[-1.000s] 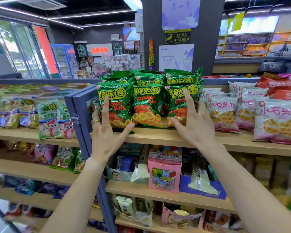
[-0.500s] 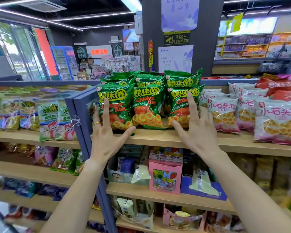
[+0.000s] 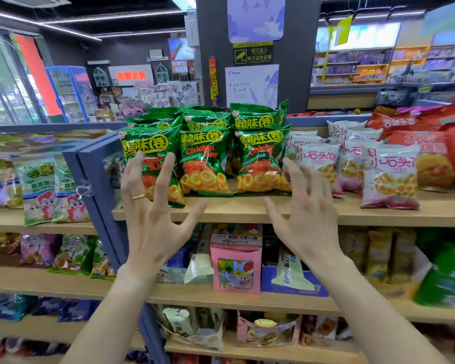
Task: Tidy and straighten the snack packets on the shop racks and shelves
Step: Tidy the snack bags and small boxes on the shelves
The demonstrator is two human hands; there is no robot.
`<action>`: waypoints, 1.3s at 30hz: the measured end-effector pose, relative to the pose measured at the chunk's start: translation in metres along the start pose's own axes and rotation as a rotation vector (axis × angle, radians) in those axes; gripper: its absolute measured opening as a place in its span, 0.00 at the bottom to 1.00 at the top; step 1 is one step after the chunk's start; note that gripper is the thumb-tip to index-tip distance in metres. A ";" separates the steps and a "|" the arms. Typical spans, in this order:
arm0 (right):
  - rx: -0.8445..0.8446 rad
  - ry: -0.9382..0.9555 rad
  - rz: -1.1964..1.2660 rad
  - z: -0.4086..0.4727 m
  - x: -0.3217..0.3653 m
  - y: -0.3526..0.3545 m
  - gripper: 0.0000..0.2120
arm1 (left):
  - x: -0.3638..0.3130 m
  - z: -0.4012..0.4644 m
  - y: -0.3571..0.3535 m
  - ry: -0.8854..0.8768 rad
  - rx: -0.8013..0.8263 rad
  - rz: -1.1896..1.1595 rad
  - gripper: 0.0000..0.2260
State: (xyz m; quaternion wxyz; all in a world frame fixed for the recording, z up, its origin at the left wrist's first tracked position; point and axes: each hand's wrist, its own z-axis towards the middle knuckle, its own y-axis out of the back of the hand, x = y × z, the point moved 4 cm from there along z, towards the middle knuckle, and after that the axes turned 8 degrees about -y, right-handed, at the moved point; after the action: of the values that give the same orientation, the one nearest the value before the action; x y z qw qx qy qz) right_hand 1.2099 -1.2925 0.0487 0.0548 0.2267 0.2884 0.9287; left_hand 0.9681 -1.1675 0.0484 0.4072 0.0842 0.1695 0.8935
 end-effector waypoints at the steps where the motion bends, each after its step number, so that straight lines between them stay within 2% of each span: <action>1: -0.028 -0.013 0.003 -0.005 -0.009 0.006 0.33 | -0.015 0.002 -0.003 -0.051 0.003 -0.007 0.38; 7: -0.221 -0.165 -0.129 -0.019 -0.093 0.053 0.24 | -0.103 0.006 -0.043 -0.179 0.139 -0.104 0.33; 12: -0.189 -0.323 -0.186 -0.012 -0.145 0.071 0.26 | -0.151 0.001 -0.071 -0.211 0.231 -0.159 0.30; 15: -0.108 -0.315 -0.121 -0.005 -0.150 0.067 0.26 | -0.165 -0.002 -0.082 -0.234 0.267 -0.171 0.29; 23: -0.060 -0.297 -0.015 0.006 -0.153 0.059 0.25 | -0.179 -0.006 -0.099 -0.252 0.365 -0.147 0.28; 39: -0.084 -0.239 0.007 -0.022 -0.155 0.088 0.28 | -0.190 -0.016 -0.091 -0.253 0.333 -0.151 0.27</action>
State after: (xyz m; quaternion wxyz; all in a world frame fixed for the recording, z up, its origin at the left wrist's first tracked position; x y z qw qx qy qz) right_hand 1.3406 -1.4125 0.0218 0.0949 0.3343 0.2397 0.9065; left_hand 1.1513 -1.2600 -0.0027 0.4712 0.2487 0.2681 0.8026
